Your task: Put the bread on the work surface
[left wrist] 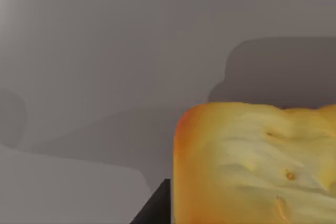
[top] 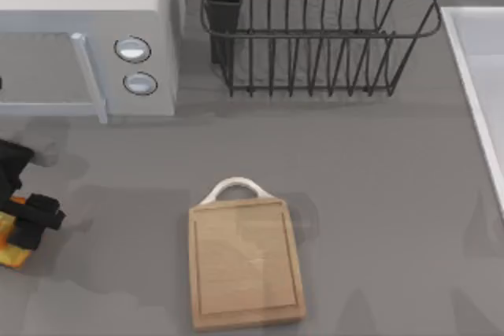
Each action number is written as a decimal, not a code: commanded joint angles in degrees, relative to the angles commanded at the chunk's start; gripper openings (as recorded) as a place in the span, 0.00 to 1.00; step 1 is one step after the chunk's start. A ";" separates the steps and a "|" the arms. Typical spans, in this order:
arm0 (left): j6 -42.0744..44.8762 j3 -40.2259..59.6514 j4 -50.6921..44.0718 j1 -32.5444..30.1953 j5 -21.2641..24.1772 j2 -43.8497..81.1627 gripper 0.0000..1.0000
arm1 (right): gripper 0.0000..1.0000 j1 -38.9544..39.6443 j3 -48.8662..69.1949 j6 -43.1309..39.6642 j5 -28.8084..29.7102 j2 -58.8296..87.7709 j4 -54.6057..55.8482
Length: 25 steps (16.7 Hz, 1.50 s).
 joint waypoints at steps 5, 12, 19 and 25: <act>-0.25 8.02 -14.45 -0.01 -0.01 -4.64 0.00 | 1.00 0.00 0.00 0.00 0.00 0.00 0.00; -0.39 12.89 -21.44 -0.18 -0.01 -8.32 0.00 | 1.00 0.00 0.00 0.00 0.00 0.00 0.00; -9.65 16.98 -21.84 -7.51 -0.10 -3.57 0.00 | 1.00 0.00 0.00 0.00 0.00 0.00 0.00; -35.98 24.69 -22.14 -25.34 0.00 5.81 0.00 | 1.00 0.00 0.00 0.00 0.00 0.00 0.00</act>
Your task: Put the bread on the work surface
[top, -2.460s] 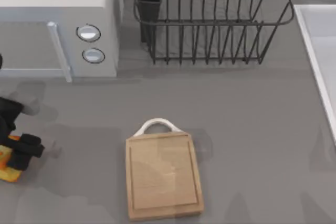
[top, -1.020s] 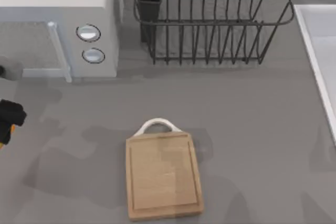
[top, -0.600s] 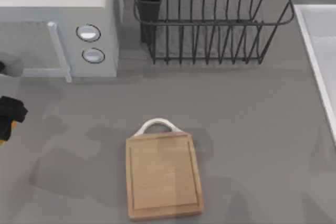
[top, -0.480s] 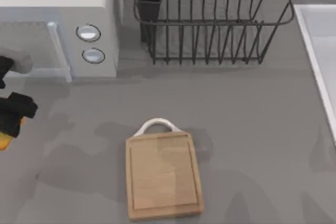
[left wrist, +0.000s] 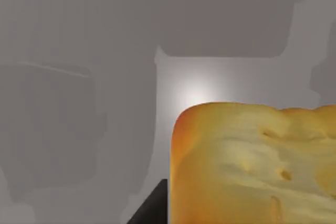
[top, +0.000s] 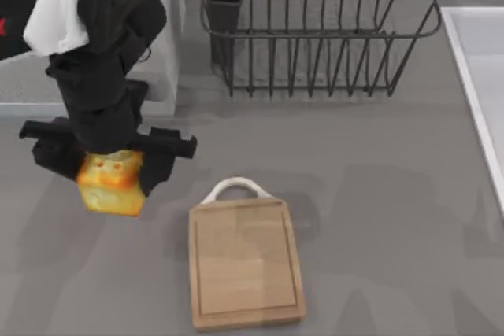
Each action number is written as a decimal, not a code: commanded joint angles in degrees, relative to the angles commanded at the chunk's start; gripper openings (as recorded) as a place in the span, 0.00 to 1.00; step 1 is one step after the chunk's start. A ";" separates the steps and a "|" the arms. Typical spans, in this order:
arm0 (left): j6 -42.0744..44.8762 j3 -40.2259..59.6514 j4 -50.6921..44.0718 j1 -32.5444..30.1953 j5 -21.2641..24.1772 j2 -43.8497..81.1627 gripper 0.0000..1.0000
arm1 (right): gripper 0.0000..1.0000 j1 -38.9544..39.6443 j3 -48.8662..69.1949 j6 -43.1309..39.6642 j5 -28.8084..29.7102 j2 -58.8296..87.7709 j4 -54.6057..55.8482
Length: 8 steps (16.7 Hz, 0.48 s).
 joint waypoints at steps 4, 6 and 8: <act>-18.32 4.96 0.79 -12.06 0.07 5.33 0.00 | 1.00 0.00 0.00 0.00 0.00 0.00 0.00; -24.42 6.70 1.55 -16.71 -0.02 6.76 0.00 | 1.00 0.00 0.00 0.00 0.00 0.00 0.00; -28.04 7.74 2.21 -19.73 -0.14 7.46 0.00 | 1.00 0.00 0.00 0.00 0.00 0.00 0.00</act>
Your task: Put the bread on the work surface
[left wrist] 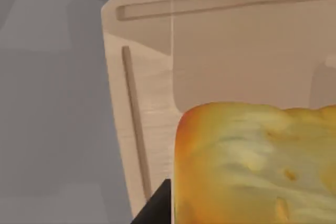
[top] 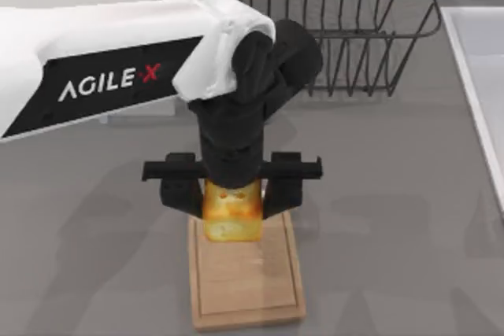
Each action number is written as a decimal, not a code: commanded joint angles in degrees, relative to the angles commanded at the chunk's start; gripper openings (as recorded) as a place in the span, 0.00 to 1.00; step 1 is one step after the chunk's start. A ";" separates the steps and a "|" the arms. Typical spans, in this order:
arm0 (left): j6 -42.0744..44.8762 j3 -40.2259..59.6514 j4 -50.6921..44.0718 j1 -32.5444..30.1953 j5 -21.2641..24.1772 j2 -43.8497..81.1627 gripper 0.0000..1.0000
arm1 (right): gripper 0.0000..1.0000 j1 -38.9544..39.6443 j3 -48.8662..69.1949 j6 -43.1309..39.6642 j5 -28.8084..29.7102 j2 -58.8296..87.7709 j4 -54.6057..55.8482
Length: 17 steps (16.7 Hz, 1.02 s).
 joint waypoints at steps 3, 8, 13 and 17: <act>-1.17 0.34 0.26 -1.03 -0.06 0.19 0.00 | 1.00 0.00 0.00 0.00 0.00 0.00 0.00; -0.96 -0.13 0.53 -0.86 -0.04 0.12 0.00 | 1.00 0.00 0.00 0.00 0.00 0.00 0.00; -0.98 -2.79 4.69 -0.83 -0.08 1.27 0.00 | 1.00 0.00 0.00 0.00 0.00 0.00 0.00; -1.03 -4.99 8.51 -0.89 -0.02 2.25 0.00 | 1.00 0.00 0.00 0.00 0.00 0.00 0.00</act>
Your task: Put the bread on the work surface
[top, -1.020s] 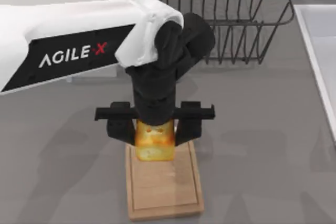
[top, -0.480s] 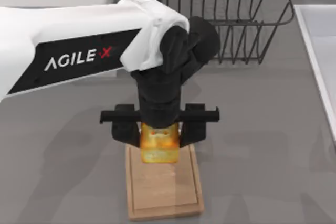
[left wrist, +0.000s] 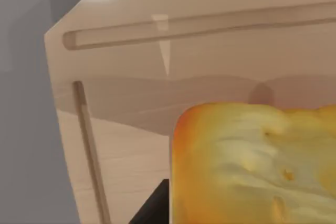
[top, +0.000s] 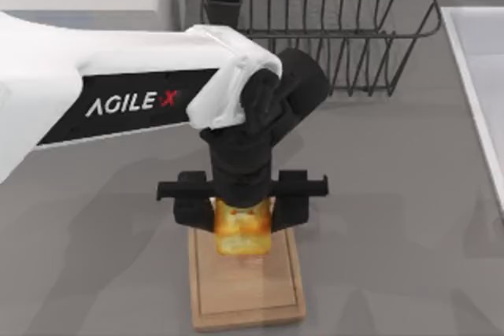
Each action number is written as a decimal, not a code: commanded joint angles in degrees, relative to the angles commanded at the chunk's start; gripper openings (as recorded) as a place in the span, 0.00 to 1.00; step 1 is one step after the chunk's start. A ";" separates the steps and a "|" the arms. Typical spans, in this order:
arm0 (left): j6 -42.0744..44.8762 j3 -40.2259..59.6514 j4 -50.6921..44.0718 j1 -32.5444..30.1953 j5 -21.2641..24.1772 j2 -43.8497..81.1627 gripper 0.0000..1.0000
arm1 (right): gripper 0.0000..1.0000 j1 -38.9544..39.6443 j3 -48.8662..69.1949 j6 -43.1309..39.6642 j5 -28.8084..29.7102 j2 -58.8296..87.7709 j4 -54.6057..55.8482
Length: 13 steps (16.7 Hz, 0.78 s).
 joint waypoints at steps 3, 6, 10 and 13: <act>0.01 -1.07 1.11 -0.02 -0.01 0.90 0.00 | 1.00 0.00 0.00 0.00 0.00 0.00 0.00; 0.01 -1.07 1.11 -0.02 -0.01 0.90 0.00 | 1.00 0.00 0.00 0.00 0.00 0.00 0.00; 0.01 -1.07 1.11 -0.02 -0.01 0.90 0.30 | 1.00 0.00 0.00 0.00 0.00 0.00 0.00; 0.01 -1.07 1.11 -0.02 -0.01 0.90 0.53 | 1.00 0.00 0.00 0.00 0.00 0.00 0.00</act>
